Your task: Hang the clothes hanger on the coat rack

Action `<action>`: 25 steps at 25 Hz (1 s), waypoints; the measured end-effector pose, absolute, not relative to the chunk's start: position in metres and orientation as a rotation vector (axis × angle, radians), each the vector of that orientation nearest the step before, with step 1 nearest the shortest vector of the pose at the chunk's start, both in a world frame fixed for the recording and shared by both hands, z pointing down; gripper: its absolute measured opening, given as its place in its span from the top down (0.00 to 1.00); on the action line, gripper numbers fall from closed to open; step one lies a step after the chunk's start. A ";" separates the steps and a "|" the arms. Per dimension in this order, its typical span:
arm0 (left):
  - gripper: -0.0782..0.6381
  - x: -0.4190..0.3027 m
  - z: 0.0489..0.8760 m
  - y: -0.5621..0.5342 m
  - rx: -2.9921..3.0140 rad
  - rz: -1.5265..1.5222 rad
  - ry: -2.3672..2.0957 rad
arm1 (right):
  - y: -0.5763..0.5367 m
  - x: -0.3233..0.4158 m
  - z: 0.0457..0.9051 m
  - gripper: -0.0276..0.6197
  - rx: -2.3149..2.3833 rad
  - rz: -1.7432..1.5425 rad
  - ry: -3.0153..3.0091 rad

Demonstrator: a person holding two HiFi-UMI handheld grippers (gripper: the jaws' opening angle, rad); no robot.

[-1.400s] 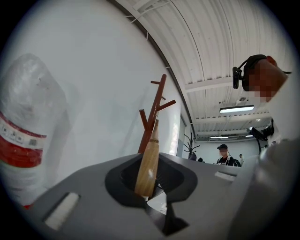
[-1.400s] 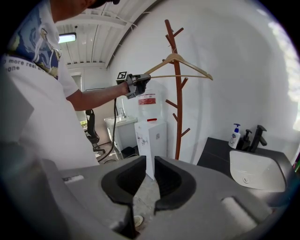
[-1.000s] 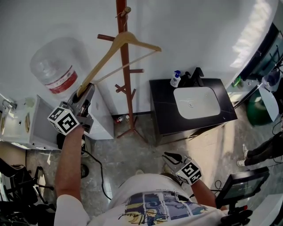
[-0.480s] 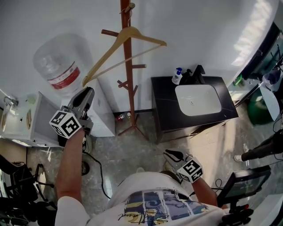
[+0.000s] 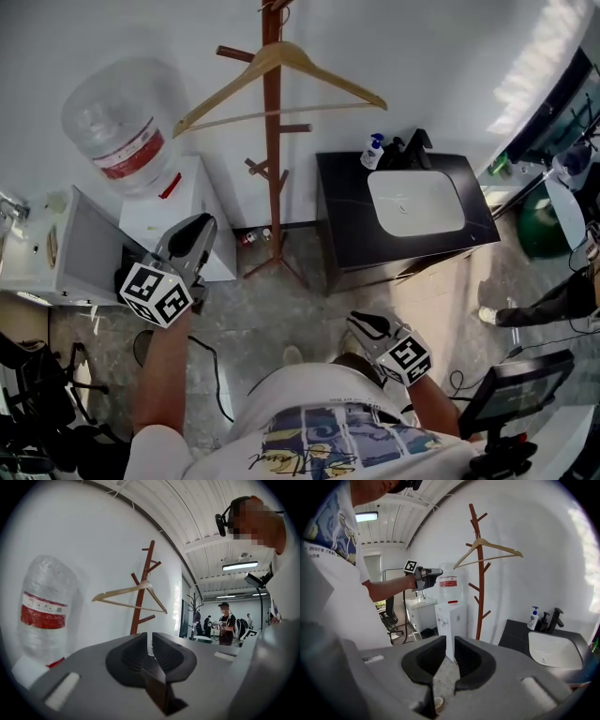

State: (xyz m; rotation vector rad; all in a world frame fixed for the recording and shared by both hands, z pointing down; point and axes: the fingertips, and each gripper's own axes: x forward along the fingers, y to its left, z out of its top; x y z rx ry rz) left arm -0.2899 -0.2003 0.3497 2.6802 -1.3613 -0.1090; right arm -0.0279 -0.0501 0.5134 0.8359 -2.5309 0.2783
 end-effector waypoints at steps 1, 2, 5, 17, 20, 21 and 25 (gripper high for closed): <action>0.84 -0.282 0.356 -0.193 2.681 -0.095 -1.339 | -0.050 -0.028 0.512 0.87 0.839 0.274 -2.532; 0.84 -0.273 0.361 -0.185 2.680 -0.087 -1.314 | -0.049 -0.027 0.509 0.87 0.843 0.268 -2.532; 0.84 -0.242 0.372 -0.161 2.688 -0.059 -1.234 | -0.051 -0.026 0.498 0.87 0.864 0.243 -2.542; 0.85 -0.133 0.391 -0.073 2.820 0.064 -0.812 | -0.058 -0.049 0.451 0.92 0.871 0.114 -2.654; 0.85 -0.119 0.389 -0.058 2.835 0.070 -0.741 | -0.058 -0.057 0.437 0.92 0.855 0.084 -2.688; 0.85 -0.116 0.389 -0.054 2.840 0.075 -0.719 | -0.057 -0.061 0.431 0.92 0.847 0.075 -2.698; 0.85 -0.110 0.392 -0.042 2.871 0.157 -0.697 | -0.056 -0.070 0.413 0.94 0.834 0.035 -2.755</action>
